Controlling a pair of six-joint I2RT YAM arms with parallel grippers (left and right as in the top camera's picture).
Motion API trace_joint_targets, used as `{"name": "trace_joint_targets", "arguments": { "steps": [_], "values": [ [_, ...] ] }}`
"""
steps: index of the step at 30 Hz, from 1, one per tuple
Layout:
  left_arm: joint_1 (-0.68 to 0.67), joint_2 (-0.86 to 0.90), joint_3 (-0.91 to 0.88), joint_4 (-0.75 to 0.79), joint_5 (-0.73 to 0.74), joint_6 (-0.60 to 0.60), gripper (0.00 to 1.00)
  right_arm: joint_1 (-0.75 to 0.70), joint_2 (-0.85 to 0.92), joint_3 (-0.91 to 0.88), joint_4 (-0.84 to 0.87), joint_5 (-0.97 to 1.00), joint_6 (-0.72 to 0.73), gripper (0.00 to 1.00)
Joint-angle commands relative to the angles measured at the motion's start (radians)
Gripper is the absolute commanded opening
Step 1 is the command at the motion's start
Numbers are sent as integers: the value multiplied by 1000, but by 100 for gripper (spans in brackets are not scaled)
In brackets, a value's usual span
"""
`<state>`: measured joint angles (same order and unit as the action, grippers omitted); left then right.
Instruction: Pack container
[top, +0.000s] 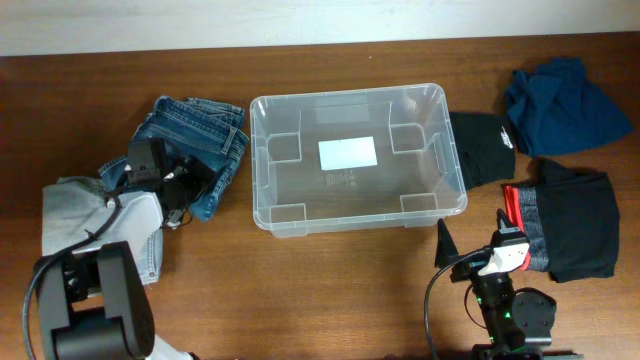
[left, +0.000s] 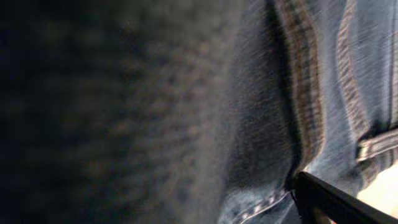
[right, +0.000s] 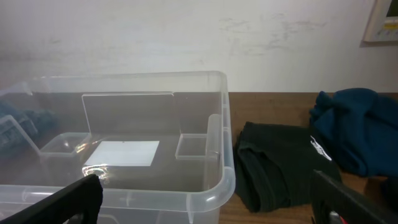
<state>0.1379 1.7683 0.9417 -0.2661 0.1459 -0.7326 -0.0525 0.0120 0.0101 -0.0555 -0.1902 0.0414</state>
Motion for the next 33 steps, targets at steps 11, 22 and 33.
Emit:
{"name": "trace_joint_targets", "arguments": {
  "steps": [11, 22, 33],
  "values": [
    [3, 87, -10, 57, 134, -14, 1, 6, -8, -5, -5, -16, -8, 98],
    [3, -236, 90, 109, 290, 42, 1, 6, -8, -5, -5, -16, -8, 99],
    [-3, -565, 365, -58, 160, 124, 0, 6, -8, -5, -5, -16, -8, 99]
  ]
}}
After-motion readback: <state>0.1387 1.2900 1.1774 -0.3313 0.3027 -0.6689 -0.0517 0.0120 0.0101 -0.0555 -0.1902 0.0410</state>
